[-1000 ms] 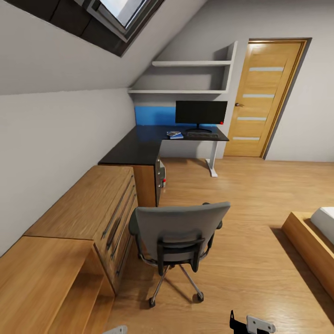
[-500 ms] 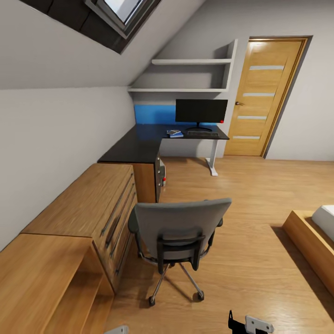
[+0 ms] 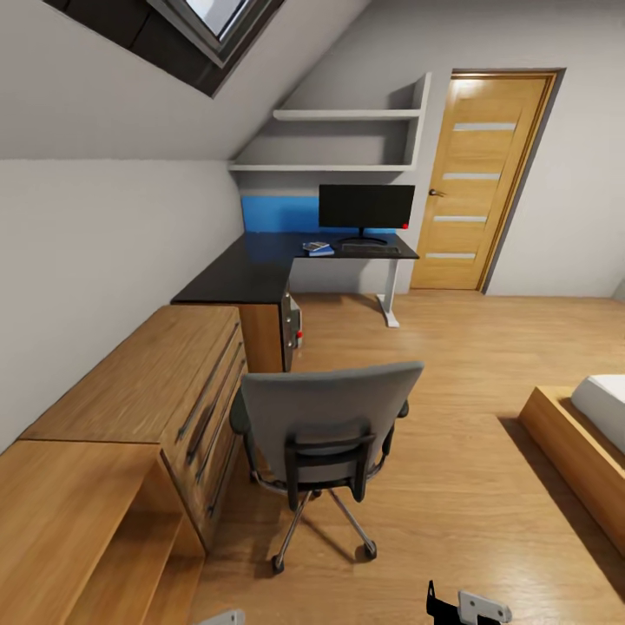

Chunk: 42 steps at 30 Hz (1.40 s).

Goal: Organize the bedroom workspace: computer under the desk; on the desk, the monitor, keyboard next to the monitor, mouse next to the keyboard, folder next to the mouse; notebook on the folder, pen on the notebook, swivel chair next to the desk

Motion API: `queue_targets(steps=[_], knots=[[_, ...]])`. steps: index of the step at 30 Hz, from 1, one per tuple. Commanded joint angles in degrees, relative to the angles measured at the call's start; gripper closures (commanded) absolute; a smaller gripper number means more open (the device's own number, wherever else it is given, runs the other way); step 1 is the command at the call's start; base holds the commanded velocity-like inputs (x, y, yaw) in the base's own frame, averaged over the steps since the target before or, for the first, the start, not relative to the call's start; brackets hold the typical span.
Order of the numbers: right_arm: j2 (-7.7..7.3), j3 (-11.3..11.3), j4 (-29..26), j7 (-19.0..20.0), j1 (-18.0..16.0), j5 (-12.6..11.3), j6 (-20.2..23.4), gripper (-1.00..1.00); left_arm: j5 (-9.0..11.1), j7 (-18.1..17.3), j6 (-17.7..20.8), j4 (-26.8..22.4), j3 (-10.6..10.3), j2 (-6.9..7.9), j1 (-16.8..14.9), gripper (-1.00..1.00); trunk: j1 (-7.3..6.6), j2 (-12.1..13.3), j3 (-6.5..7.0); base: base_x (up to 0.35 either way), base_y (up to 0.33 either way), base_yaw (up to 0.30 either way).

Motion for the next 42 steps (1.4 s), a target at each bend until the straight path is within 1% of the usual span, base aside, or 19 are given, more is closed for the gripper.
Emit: queue_targets(steps=[1,8,12,13,14,16,19,20,23,24,25,26,29,30,32,36,38,39,42], knots=[[-0.03,0.49,-0.06,-0.44,-0.02,-0.14,-0.01,-1.00,0.41,0.36,-0.22,0.01,-0.49,0.00,-0.04,-1.00,0.22,-0.44,-0.23,0.000,0.000,-0.015],[-0.04,0.48,-0.08,-0.47,-0.02,-0.08,-0.20,-1.00,0.36,0.36,-0.01,0.01,-0.77,-0.08,-0.04,-1.00,1.76,-3.25,-1.48,0.000,0.000,-0.005],[-0.28,0.25,-0.13,-0.52,-0.02,-0.08,-2.28,-1.00,0.12,0.75,0.10,-2.94,-0.96,-0.74,-0.04,-1.00,2.64,-4.85,-2.20,0.000,0.000,0.000],[-0.50,0.15,-0.32,-0.54,-0.07,-0.10,-2.62,-1.00,0.06,1.01,0.28,-5.02,-0.98,-0.82,-0.11,-1.00,2.86,-5.26,-2.38,0.000,0.000,0.000],[-2.22,-0.11,-0.31,-0.84,-3.38,-0.31,-2.61,-1.00,-0.23,2.02,4.98,-10.03,-0.97,-0.98,-4.24,-1.00,3.08,-5.66,-2.56,0.000,0.000,0.000],[-3.26,-0.17,-0.12,-0.90,-5.85,-0.48,-2.31,-1.00,-0.22,2.15,8.89,-10.46,-0.95,-1.02,-6.89,-1.00,3.52,-6.46,-2.92,0.000,0.000,0.000],[-4.37,-0.25,0.03,-0.94,-8.46,-0.70,-1.01,-1.00,-0.25,2.22,11.80,-10.71,-0.94,-1.12,-9.33,-1.00,4.18,-7.66,-3.46,0.000,0.000,0.000],[-4.99,-0.31,0.04,-0.95,-11.63,-0.92,2.29,-1.00,-0.27,2.25,13.34,-10.84,-0.94,-1.53,-11.87,-1.00,4.40,-8.06,-3.64,0.000,0.000,0.000],[-5.31,-0.35,-0.05,-0.94,-15.74,-1.11,7.06,-1.00,-0.29,2.27,14.23,-10.90,-0.94,-2.00,-14.80,-1.00,5.06,-9.27,-4.17,0.000,0.000,0.000],[-5.43,-0.36,-0.10,-0.92,-18.67,-1.18,10.00,-1.00,-0.24,2.28,14.63,-10.88,-0.94,-2.18,-16.89,-1.00,5.27,-9.67,-4.35,0.000,0.000,0.000],[-5.48,-0.35,-0.11,-0.91,-20.07,-1.21,11.22,-1.00,-0.20,2.28,14.79,-10.83,-0.92,-2.22,-17.91,-1.00,5.49,-10.07,-4.53,0.000,0.000,0.000],[-5.56,-0.36,-0.08,-0.90,-23.62,-1.27,13.81,-1.00,-0.16,2.30,14.98,-9.90,-0.89,-2.36,-20.49,-1.00,5.71,-10.47,-4.71,0.000,0.000,0.000],[-5.46,-0.37,-0.02,-0.89,-25.74,-1.33,15.13,-1.00,-0.17,2.33,14.91,-7.68,-0.87,-2.53,-21.92,-1.00,6.37,-11.67,-5.25,0.000,0.000,0.000],[-5.15,-0.28,0.16,-0.89,-27.06,-1.35,15.60,-1.00,-0.15,2.31,13.72,-3.46,-0.80,-2.65,-22.80,-1.00,6.59,-12.07,-5.43,0.000,0.000,0.000],[-4.69,-0.20,0.25,-0.87,-27.50,-1.33,15.57,-1.00,-0.16,2.26,11.07,-0.30,-0.80,-2.70,-23.10,-1.00,7.03,-12.88,-5.79,0.000,0.000,0.000],[-3.68,-0.13,0.32,-0.77,-27.82,-1.32,15.55,-1.00,-0.15,2.22,5.65,2.57,-0.76,-2.49,-23.32,-1.00,7.91,-14.48,-6.51,0.000,0.000,0.000],[-3.25,-0.11,0.33,-0.70,-27.87,-1.31,15.56,-1.00,-0.11,2.21,4.46,3.12,-0.73,-2.38,-23.35,-1.00,8.35,-15.28,-6.87,0.000,0.000,0.000],[-2.32,-0.03,0.35,-0.60,-27.93,-1.31,15.57,-1.00,-0.08,2.17,3.22,3.74,-0.70,-2.30,-23.39,-1.00,8.57,-15.68,-7.05,0.000,0.000,0.000],[-1.75,-0.03,0.35,-0.57,-27.95,-1.31,15.57,-1.00,-0.10,2.11,2.84,4.00,-0.76,-2.34,-23.40,-1.00,9.23,-16.89,-7.59,0.000,0.000,0.000]])
